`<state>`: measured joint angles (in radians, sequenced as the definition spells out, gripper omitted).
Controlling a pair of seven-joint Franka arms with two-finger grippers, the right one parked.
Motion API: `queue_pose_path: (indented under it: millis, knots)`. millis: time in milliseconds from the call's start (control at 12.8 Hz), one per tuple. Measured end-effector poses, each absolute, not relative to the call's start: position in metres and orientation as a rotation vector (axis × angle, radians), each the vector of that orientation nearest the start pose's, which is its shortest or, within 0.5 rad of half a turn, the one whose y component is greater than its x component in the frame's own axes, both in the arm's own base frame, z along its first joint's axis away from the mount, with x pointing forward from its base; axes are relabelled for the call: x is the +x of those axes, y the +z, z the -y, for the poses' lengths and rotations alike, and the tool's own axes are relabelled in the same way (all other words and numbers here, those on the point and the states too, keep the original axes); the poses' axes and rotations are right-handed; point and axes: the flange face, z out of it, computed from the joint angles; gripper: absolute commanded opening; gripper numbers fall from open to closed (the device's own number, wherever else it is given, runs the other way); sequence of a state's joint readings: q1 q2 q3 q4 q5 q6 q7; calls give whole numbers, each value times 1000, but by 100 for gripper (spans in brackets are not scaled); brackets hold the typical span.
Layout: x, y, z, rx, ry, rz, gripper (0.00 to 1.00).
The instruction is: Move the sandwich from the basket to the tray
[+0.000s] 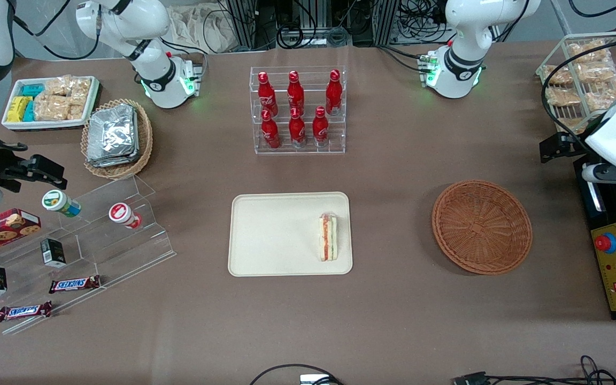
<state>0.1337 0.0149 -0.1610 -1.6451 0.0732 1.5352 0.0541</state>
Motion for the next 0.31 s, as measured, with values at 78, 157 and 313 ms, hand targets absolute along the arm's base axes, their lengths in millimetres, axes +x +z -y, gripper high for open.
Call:
queue_pose_path:
  millis: [78,157,313]
  knots:
    - [551,579,6,-3064,193,-123,100]
    - [551,579,6,-3064,193,-120,100]
    - [551,579,6,-3064,193,-117,100]
